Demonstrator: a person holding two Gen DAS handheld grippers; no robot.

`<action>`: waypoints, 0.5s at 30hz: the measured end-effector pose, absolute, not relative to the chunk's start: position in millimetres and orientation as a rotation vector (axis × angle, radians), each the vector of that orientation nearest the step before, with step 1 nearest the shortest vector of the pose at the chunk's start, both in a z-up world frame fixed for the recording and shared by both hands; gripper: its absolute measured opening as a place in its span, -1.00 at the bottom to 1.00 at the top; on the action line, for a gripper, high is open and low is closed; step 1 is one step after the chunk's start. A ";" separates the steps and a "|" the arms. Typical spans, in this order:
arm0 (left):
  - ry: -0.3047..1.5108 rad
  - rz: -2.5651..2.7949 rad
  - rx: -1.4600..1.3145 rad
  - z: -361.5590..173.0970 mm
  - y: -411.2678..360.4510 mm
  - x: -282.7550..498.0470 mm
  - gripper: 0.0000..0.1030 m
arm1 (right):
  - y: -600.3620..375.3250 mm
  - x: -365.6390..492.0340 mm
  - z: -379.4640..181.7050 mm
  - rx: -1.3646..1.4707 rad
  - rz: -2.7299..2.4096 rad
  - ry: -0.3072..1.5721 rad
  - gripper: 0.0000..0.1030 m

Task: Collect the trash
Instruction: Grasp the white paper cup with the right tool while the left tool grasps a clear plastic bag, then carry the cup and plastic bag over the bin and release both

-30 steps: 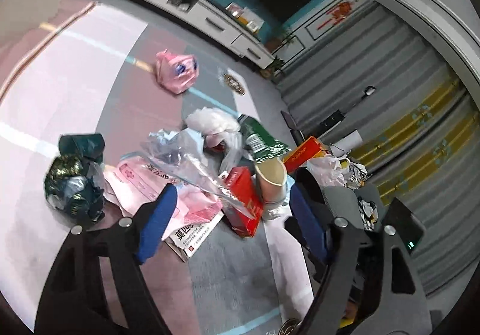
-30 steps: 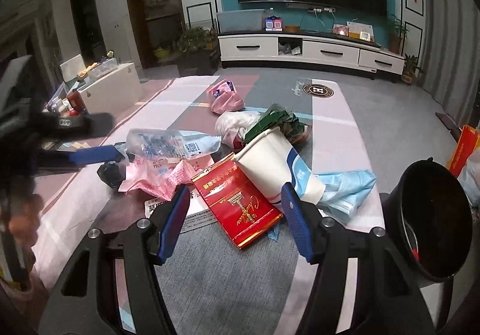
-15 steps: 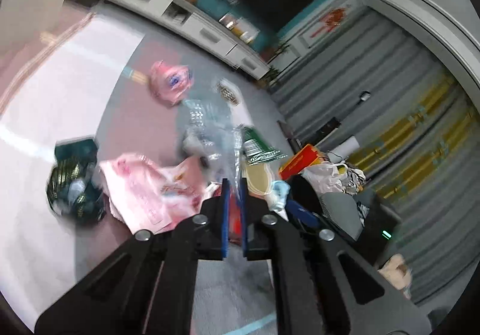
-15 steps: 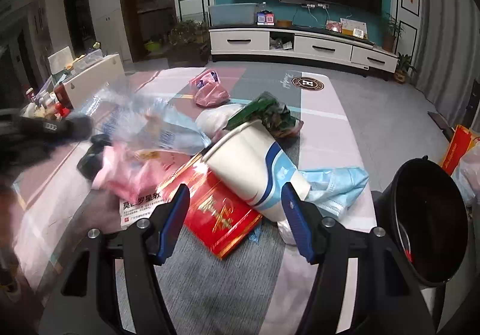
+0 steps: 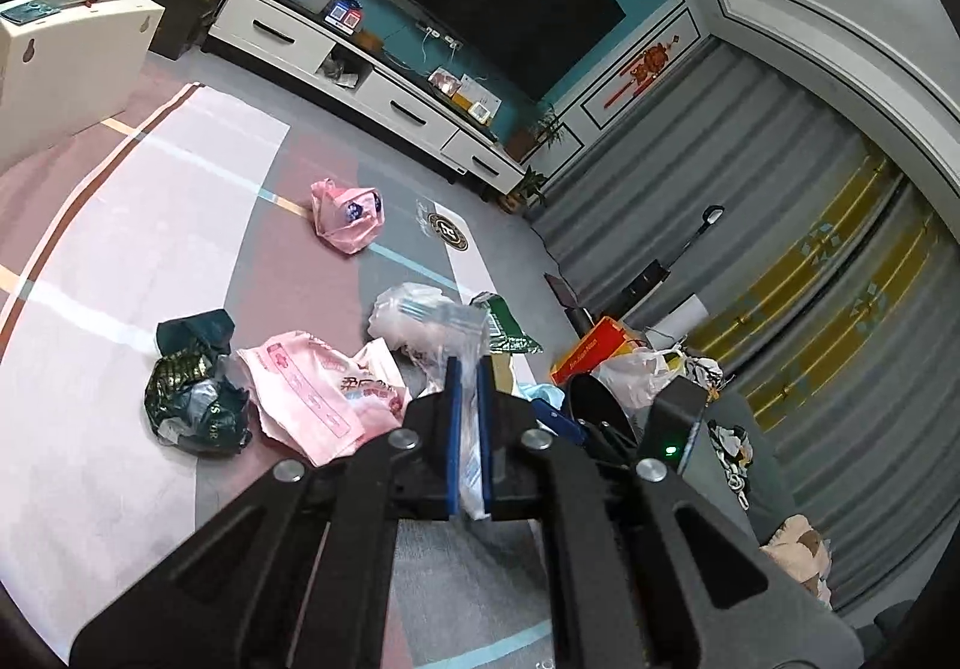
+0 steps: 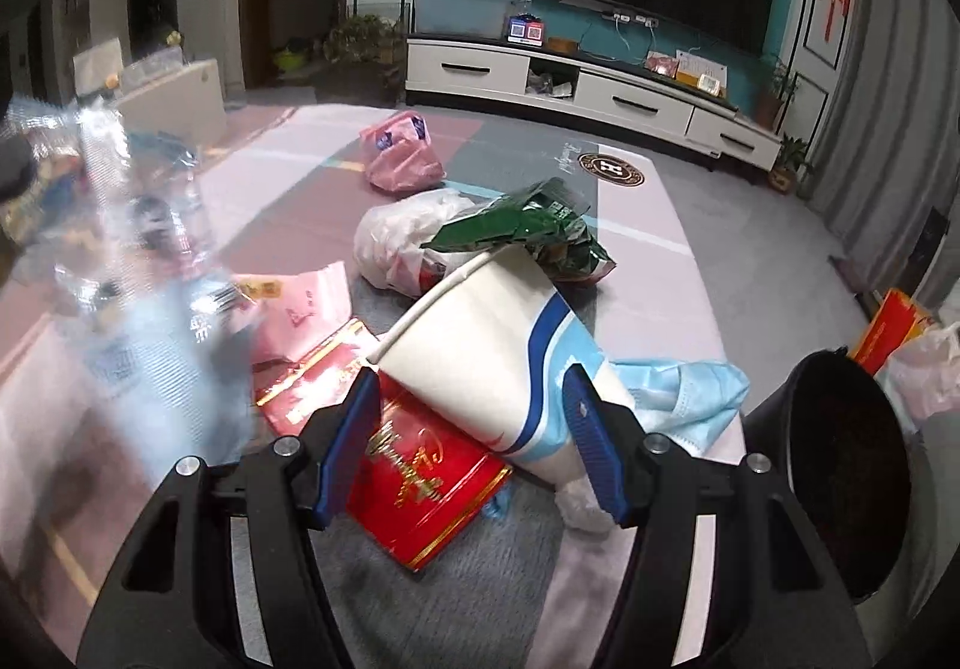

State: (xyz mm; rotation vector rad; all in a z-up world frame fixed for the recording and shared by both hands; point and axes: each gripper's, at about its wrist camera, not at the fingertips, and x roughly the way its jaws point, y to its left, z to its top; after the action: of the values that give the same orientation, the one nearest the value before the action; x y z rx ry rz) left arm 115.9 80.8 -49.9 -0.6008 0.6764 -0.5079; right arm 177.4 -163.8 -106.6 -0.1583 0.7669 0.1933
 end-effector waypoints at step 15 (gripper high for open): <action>0.672 -0.521 -0.586 -49.6 77.7 112.7 -0.93 | -166.6 147.0 -80.2 -0.141 0.290 0.682 -0.31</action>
State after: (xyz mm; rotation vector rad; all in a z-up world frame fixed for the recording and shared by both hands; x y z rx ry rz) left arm 112.7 77.7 -49.6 -0.5862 0.6720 -0.5206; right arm 147.0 -166.6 -80.2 -0.1407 0.6825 0.2900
